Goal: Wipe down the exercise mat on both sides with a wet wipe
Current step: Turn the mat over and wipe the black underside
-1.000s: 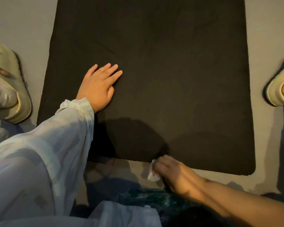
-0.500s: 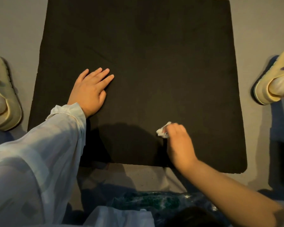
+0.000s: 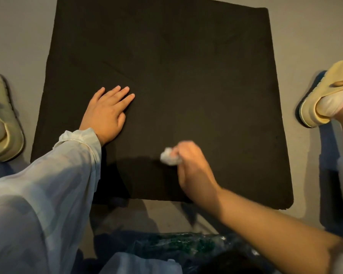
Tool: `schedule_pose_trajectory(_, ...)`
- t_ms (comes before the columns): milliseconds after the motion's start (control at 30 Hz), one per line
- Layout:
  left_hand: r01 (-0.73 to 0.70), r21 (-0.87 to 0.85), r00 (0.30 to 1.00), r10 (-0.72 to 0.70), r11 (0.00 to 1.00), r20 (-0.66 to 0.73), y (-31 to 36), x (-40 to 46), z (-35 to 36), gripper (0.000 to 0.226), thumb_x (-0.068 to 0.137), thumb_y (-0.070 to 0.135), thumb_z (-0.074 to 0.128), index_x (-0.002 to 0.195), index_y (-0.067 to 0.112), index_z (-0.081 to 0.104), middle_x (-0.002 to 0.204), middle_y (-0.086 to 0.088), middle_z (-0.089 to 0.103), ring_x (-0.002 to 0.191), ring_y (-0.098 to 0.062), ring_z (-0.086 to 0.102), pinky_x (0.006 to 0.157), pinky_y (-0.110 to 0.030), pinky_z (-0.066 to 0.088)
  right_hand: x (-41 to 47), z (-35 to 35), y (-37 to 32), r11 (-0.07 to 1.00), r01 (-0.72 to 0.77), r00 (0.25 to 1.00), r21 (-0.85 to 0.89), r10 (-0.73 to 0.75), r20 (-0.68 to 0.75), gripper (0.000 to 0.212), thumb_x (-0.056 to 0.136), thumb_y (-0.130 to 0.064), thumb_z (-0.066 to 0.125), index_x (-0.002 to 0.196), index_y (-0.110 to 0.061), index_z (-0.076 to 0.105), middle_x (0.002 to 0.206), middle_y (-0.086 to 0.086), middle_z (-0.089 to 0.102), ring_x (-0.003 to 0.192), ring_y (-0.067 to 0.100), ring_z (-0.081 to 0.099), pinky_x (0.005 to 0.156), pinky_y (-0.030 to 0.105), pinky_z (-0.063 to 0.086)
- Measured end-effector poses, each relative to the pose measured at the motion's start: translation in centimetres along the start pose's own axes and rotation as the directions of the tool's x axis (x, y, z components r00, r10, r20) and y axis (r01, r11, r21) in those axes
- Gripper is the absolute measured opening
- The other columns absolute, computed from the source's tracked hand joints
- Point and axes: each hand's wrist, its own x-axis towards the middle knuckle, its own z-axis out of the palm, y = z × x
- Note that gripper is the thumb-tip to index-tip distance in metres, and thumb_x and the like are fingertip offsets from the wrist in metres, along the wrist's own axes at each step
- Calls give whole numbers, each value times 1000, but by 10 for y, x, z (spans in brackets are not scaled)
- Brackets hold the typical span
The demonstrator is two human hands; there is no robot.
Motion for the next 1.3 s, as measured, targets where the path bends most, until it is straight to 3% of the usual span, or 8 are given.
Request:
schedule_pose_trajectory(133,11,4,1000,-11,1000,30,3,0,-4,57,83,4,53,139,11,43,146,-13,40,137,-31,33,113,-47,15,78,16,-4,992,-25,997,-120,17,-69,20,86,4,46,100,-6,57,106,10,53,95,25,48,81,29,37)
schedule_pose_trajectory(333,-23,0,996,22,1000,83,-2,-3,-18,52,94,13,43,145,15,33,153,-8,27,142,-25,21,116,-37,7,43,51,-15,954,154,971,-256,-98,216,18,83,5,52,98,-4,55,101,14,53,90,30,48,75,31,30)
schedule_pose_trajectory(533,-126,4,975,123,992,185,-29,-40,-41,49,99,26,38,147,19,28,156,-6,19,144,-23,15,115,-32,4,-11,51,-24,918,370,781,-140,-227,581,17,91,-12,49,107,-11,56,110,7,52,100,22,46,78,23,29)
schedule_pose_trajectory(667,88,-48,982,-78,995,173,-61,-92,-53,55,96,41,41,146,30,22,157,-2,12,144,-20,12,115,-36,9,17,35,-45,877,480,666,-23,-348,660,22,83,-2,56,104,-7,57,107,11,54,99,25,51,82,28,39)
schedule_pose_trajectory(800,569,-495,821,-427,657,378,-71,-120,-61,64,90,38,56,142,46,19,151,1,30,135,-18,33,107,-30,30,103,33,-74,910,393,883,-128,-336,327,27,79,10,49,104,0,56,107,19,53,98,34,52,86,40,42)
schedule_pose_trajectory(933,599,-643,794,-458,477,400,-73,-116,-64,62,90,22,61,143,36,31,146,1,39,128,-11,38,98,-22,30,184,48,-87,905,173,982,-389,-131,133,28,84,5,50,110,-6,53,114,14,50,100,32,52,80,35,40)
schedule_pose_trajectory(1000,616,-668,781,-438,419,446,-77,-117,-65,61,91,18,59,142,36,32,146,1,39,126,-9,37,98,-22,31,189,61,-86,863,117,984,-491,-33,177,26,86,3,51,110,-5,52,116,15,50,105,33,52,80,35,39)
schedule_pose_trajectory(1300,626,-549,779,-457,553,428,-78,-124,-51,66,90,19,60,144,39,27,148,1,37,134,-20,36,106,-28,28,53,88,-85,823,513,682,-242,-220,697,25,83,0,50,106,-8,56,113,10,54,107,26,50,91,32,39)
